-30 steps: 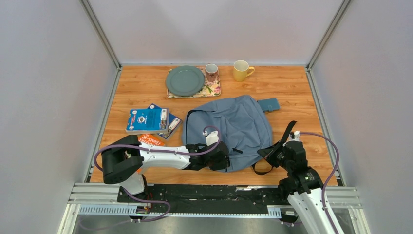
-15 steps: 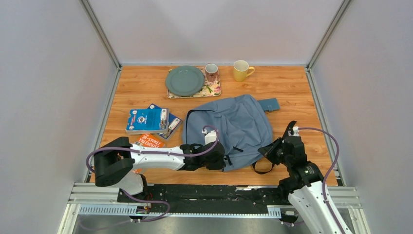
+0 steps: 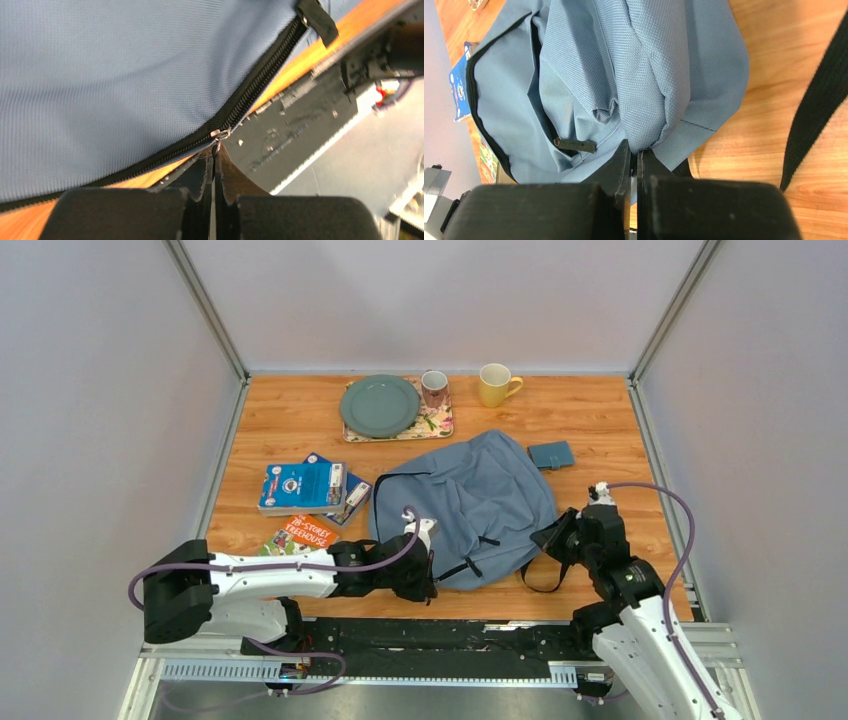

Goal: Pack the student bag
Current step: Unzip the student bag at the center of the board.

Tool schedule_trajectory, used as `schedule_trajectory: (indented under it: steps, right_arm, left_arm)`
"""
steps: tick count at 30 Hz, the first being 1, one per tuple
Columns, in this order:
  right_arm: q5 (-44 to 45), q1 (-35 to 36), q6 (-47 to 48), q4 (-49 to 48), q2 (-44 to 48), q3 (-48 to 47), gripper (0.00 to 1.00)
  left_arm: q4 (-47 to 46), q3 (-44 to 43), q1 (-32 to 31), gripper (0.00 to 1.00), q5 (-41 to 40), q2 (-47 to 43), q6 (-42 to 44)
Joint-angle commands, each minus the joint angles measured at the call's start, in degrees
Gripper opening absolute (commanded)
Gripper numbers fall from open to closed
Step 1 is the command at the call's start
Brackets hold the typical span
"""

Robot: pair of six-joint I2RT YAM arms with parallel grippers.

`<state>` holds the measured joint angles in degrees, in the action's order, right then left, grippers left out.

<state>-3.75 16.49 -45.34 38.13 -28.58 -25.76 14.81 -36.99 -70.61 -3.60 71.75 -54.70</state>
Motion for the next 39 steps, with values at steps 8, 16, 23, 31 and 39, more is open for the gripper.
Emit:
schedule_trajectory:
  steps: [8, 16, 23, 31, 39]
  right_arm:
    - [7.4, -0.8, 9.3, -15.3, -20.9, -15.2, 0.0]
    - [-0.7, -2.5, 17.4, -1.9, -41.7, -34.0, 0.71]
    - [1.9, -2.6, 15.4, 6.9, -21.9, -24.7, 0.92]
    - [-15.3, -1.6, 1.3, 6.5, -4.8, -10.0, 0.93]
    - [-18.0, 3.5, -3.2, 2.4, -4.3, -5.7, 0.93]
  left_arm:
    - [-6.4, -1.6, -2.5, 0.0, 21.0, 0.8, 8.2]
    - [-14.0, -12.5, -2.4, 0.0, 20.6, 11.2, 7.0]
    - [-17.5, -11.0, -0.9, 0.0, 18.0, 12.0, 5.4]
    - [-16.9, -12.0, -0.6, 0.0, 18.3, 13.3, 6.5]
    - [-18.1, -12.2, -0.6, 0.0, 18.1, 14.1, 6.4]
